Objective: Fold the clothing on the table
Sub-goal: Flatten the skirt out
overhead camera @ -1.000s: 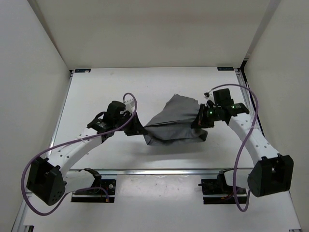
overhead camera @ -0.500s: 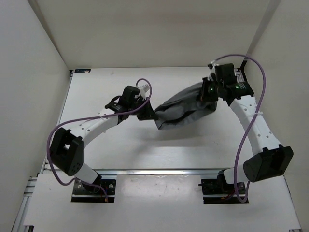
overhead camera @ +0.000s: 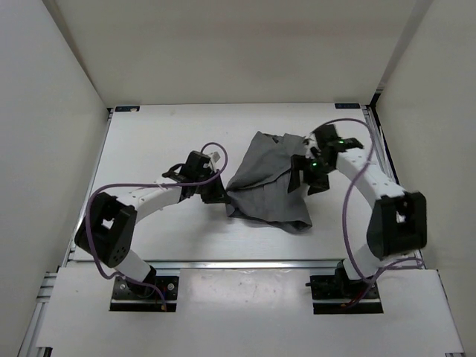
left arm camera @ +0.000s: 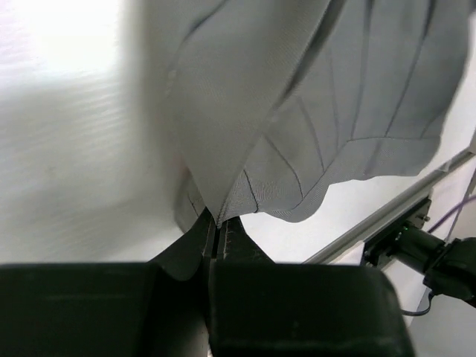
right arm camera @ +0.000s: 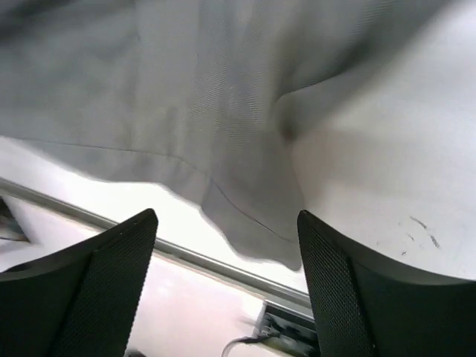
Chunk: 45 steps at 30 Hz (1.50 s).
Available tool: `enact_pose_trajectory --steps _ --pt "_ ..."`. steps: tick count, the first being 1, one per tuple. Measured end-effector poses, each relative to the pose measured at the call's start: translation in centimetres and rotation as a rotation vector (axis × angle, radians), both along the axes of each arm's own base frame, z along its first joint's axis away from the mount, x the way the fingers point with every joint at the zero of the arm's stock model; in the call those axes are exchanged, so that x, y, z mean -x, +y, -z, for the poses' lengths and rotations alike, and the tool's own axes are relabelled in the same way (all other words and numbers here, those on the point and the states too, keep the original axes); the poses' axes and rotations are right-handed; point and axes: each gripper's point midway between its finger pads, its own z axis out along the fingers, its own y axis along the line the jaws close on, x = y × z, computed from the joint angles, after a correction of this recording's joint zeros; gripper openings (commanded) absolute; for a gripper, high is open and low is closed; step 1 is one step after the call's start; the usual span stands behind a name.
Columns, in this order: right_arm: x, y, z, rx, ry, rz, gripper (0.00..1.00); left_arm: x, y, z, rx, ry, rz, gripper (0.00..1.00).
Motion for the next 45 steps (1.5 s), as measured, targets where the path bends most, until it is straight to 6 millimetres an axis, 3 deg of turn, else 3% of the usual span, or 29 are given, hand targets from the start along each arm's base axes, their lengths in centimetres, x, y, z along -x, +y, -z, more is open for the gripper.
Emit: enact_pose_trajectory --steps 5,7,9,14,17,26,35,41,45 --pt "-2.4 -5.4 -7.0 -0.129 -0.25 0.205 0.81 0.5 2.1 0.7 -0.015 0.016 -0.047 0.0" --pt "-1.5 -5.6 -7.4 -0.144 -0.28 0.213 0.8 0.4 2.7 0.4 -0.01 0.006 -0.062 0.0" --pt "0.3 -4.9 -5.6 -0.177 -0.226 0.204 0.76 0.5 3.1 0.2 -0.008 -0.002 -0.072 0.0" --pt "7.7 -3.4 2.8 -0.285 0.102 0.277 0.74 1.3 4.7 0.9 -0.015 0.012 -0.101 0.0" --pt "10.3 -2.1 4.6 -0.372 0.214 0.326 0.72 2.0 5.5 1.8 -0.025 0.033 -0.117 0.0" --pt "10.7 0.2 5.9 -0.545 0.233 0.395 0.68 2.5 5.8 2.3 -0.036 0.047 -0.113 0.0" --pt "9.7 -1.5 6.0 -0.622 0.107 0.563 0.67 2.7 5.8 2.1 -0.032 0.036 -0.105 0.0" --pt "10.6 -1.0 7.1 -0.671 0.15 0.629 0.64 3.2 5.8 2.3 -0.033 0.042 -0.099 0.0" --pt "10.1 -0.8 7.2 -0.682 0.157 0.647 0.59 3.2 5.8 2.2 -0.032 0.04 -0.098 0.0"
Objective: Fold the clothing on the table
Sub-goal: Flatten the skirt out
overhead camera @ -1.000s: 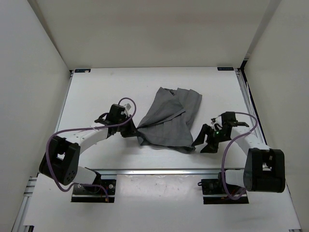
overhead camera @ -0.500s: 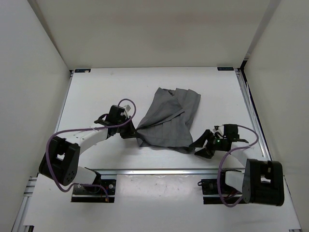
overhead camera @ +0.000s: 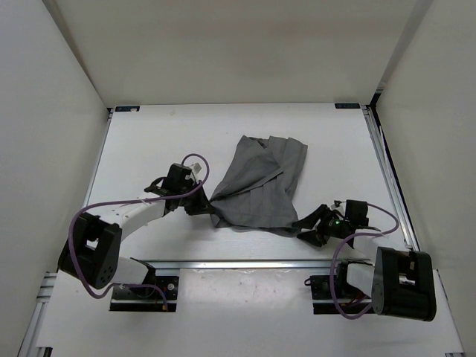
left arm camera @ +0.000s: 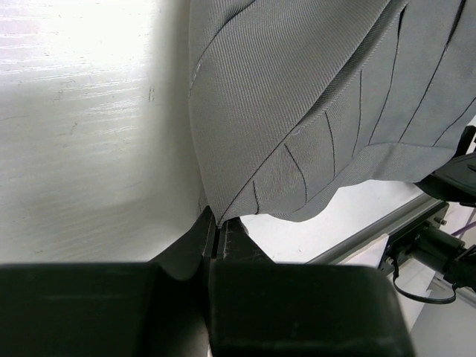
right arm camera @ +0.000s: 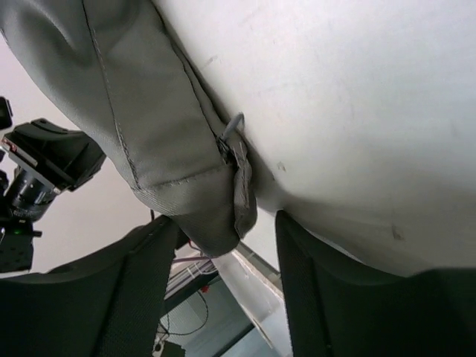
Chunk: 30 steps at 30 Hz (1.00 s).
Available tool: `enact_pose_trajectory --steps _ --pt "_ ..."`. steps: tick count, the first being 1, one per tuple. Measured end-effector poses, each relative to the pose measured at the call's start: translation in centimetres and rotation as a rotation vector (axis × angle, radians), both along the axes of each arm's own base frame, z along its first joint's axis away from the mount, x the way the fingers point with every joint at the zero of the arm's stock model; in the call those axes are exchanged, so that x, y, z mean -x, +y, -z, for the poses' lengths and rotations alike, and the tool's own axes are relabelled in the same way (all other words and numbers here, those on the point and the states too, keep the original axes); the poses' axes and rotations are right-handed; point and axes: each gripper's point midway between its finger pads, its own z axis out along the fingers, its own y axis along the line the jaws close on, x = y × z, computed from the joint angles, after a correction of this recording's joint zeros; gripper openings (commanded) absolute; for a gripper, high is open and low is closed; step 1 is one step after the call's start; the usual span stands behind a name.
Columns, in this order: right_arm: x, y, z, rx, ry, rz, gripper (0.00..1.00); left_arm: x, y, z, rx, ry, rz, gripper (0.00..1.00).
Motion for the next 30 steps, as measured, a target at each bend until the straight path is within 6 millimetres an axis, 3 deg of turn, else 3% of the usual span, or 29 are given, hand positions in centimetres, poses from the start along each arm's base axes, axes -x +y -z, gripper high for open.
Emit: enact_pose_trajectory --steps 3,5,6,7,12,16,19,23,24,25,28,30 --pt "-0.5 0.1 0.2 0.003 0.001 0.01 0.52 0.0 0.0 -0.1 0.001 -0.002 0.0 0.0" --pt "-0.7 0.3 0.5 0.004 0.011 0.01 0.4 0.0 0.0 -0.1 0.001 -0.003 0.001 0.0" --pt "-0.6 0.4 0.7 0.008 0.021 0.008 0.1 0.0 0.0 -0.1 0.001 -0.004 0.001 0.0" --pt "-0.6 0.4 1.0 0.015 0.028 0.003 0.0 0.0 0.0 -0.1 0.001 -0.003 0.0 0.0" --pt "-1.9 -1.1 0.5 0.11 0.022 0.026 0.0 -0.1 0.2 -0.4 0.019 -0.004 -0.006 0.0" --pt "-5.6 -3.6 -3.9 0.238 -0.127 0.046 0.0 -0.3 -0.3 -1.5 0.09 0.008 0.002 0.03" --pt "-7.3 -4.7 -7.0 0.307 -0.219 0.022 0.0 -1.4 -1.1 -3.3 0.139 -0.032 0.02 0.43" --pt "-7.3 -6.8 -6.1 0.447 -0.191 0.024 0.0 -2.8 1.2 -2.8 0.095 -0.051 -0.068 0.54" --pt "-6.8 -7.0 -5.6 0.469 -0.167 0.017 0.0 -2.7 2.1 -2.1 0.077 -0.042 -0.098 0.65" --pt "-6.4 -7.1 -5.2 0.486 -0.146 0.006 0.0 -2.4 2.7 -1.5 0.067 -0.03 -0.116 0.69" --pt "-5.5 -7.2 -4.4 0.526 -0.108 -0.027 0.0 -0.2 3.3 0.4 0.066 0.027 -0.143 0.98" --pt "-5.0 -7.3 -4.0 0.538 -0.091 -0.044 0.0 1.3 3.1 1.5 0.076 0.068 -0.147 0.99"
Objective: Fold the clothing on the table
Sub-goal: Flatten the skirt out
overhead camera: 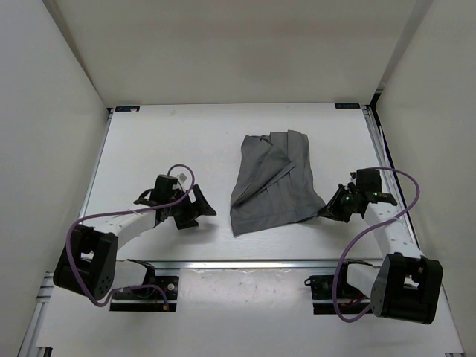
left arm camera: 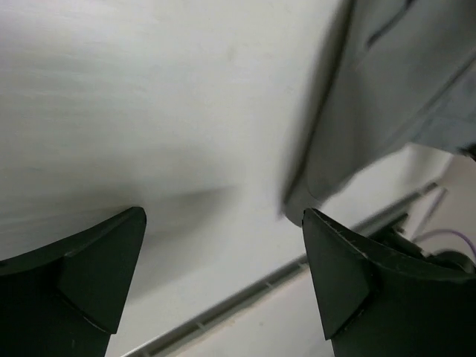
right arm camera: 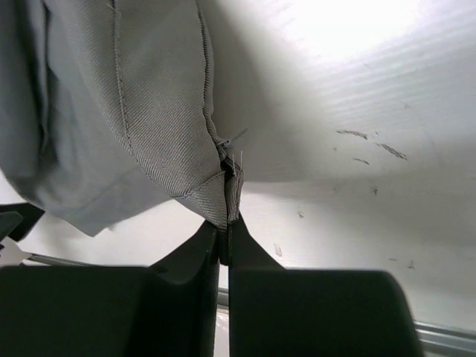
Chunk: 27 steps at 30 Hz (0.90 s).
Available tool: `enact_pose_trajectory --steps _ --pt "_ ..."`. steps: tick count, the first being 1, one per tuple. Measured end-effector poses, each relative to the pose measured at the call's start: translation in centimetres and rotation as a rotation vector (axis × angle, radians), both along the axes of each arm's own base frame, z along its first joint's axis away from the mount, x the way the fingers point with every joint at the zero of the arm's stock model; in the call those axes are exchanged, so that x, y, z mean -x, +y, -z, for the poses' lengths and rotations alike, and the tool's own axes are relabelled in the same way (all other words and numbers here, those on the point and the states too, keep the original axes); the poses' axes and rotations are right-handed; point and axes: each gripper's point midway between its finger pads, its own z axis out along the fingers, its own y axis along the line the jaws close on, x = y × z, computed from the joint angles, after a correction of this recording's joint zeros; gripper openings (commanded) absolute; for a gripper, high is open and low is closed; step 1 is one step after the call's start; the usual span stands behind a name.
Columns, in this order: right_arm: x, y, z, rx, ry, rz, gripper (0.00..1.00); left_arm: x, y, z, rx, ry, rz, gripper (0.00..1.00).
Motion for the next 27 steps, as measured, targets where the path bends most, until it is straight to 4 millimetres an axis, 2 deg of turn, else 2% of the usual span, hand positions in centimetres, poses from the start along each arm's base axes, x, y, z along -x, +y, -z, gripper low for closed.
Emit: enact_pose_trajectory --steps 3,7,10,15,17,19,23,27 --pt "0.3 -0.2 0.3 0.015 0.013 -0.005 0.0 0.9 -1.2 0.1 0.027 0.013 0.015 0.99" --pt "0.5 -0.2 0.4 0.02 0.018 -0.021 0.0 1.4 -3.9 -0.8 0.058 -0.021 0.063 0.98" --pt "0.8 0.2 0.7 0.023 0.036 -0.04 0.0 1.2 -5.7 -1.5 0.055 -0.043 0.078 0.84" --pt "1.2 0.9 1.0 0.021 0.056 -0.071 0.0 -1.7 -8.2 -3.6 0.005 -0.132 0.053 0.64" --pt "1.3 0.9 1.1 0.021 0.061 -0.073 0.0 -2.4 -8.3 -3.9 -0.02 -0.16 0.022 0.55" --pt "1.3 0.9 1.1 0.021 0.062 -0.073 0.0 -2.7 -7.9 -3.6 -0.051 -0.164 -0.004 0.52" --pt "1.3 0.8 1.1 0.022 0.062 -0.07 0.0 -2.3 -6.4 -1.8 -0.156 -0.135 -0.036 0.52" --pt "1.3 0.7 1.2 0.021 0.065 -0.065 0.0 -2.0 -5.6 -1.2 -0.204 -0.126 -0.049 0.54"
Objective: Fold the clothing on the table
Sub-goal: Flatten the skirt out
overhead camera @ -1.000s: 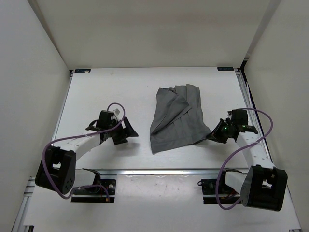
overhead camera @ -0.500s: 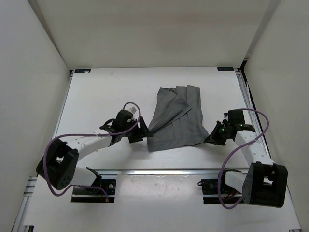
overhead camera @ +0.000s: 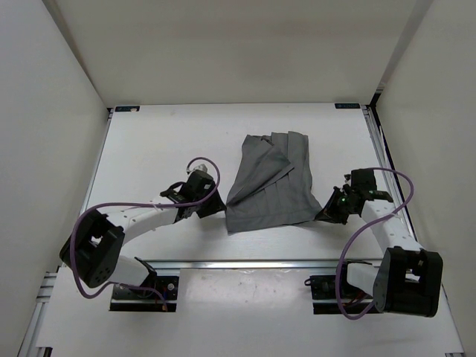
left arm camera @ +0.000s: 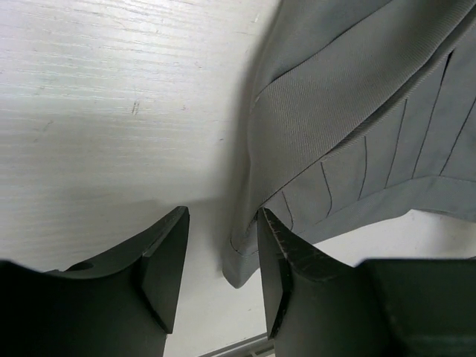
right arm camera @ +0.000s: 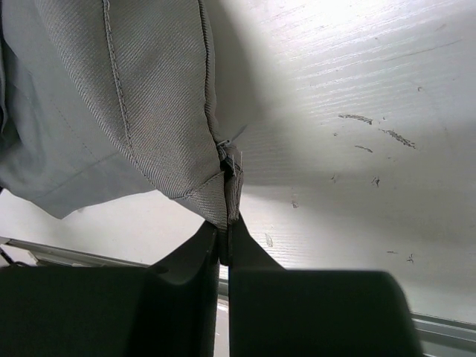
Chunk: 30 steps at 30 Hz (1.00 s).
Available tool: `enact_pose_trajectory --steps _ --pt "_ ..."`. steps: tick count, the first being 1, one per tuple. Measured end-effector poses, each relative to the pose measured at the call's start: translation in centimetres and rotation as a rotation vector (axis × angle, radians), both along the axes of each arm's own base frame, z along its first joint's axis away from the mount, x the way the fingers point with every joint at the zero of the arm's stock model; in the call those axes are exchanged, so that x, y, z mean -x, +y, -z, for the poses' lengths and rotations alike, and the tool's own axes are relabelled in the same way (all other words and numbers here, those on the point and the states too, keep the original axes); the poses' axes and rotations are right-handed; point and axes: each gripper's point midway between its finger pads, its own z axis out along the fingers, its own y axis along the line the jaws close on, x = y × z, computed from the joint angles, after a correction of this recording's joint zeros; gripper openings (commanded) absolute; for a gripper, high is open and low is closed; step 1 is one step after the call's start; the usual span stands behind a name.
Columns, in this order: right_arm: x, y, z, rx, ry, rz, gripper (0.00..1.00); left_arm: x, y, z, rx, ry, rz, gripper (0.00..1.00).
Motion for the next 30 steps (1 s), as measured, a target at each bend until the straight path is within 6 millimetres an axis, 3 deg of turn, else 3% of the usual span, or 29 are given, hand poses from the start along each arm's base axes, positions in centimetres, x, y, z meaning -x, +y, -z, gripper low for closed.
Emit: enact_pose_trajectory --steps 10,17,23,25,26,30 --pt "0.2 0.0 0.5 -0.001 0.028 -0.001 0.0 1.0 -0.7 0.4 0.006 0.018 0.009 0.51" --pt "0.2 0.0 0.6 -0.001 0.034 -0.002 0.0 1.5 -1.4 1.3 0.002 0.037 0.021 0.36" --pt "0.3 0.0 0.7 -0.001 0.04 -0.002 0.0 2.5 -1.8 2.5 -0.015 0.064 0.043 0.36" --pt "0.4 0.0 0.7 0.0 0.043 -0.002 0.0 2.7 -2.1 2.5 -0.01 0.063 0.047 0.22" --pt "0.4 0.0 0.7 0.0 0.044 -0.003 0.0 2.7 -2.2 2.5 -0.004 0.063 0.046 0.0" --pt "0.7 0.0 0.8 0.0 0.054 -0.003 0.0 3.0 -2.5 3.2 0.0 0.071 0.051 0.0"
